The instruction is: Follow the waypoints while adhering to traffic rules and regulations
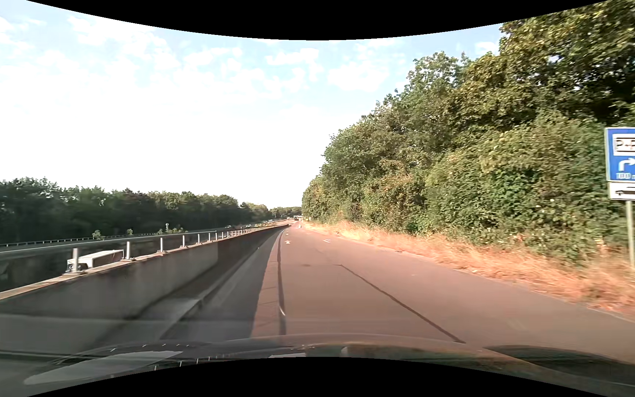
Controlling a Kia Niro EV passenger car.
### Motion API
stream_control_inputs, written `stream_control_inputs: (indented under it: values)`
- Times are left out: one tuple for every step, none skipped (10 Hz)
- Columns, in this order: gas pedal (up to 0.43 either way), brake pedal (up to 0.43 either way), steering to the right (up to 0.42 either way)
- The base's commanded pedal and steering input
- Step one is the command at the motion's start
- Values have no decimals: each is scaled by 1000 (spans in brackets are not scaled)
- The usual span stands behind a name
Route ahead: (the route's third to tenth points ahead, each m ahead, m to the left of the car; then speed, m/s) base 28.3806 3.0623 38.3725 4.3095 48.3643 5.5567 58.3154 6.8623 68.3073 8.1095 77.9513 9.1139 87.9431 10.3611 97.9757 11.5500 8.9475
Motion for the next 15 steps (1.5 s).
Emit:
stream_control_inputs:
  values:
    - [177, 0, -109]
    - [197, 0, -97]
    - [197, 0, -87]
    - [209, 0, -75]
    - [220, 0, -63]
    - [220, 0, -53]
    - [228, 0, -43]
    - [240, 0, -34]
    - [240, 0, -28]
    - [240, 0, -19]
    - [240, 0, -11]
    - [240, 0, -6]
    - [240, 0, 0]
    - [240, 0, 4]
    - [228, 0, 4]
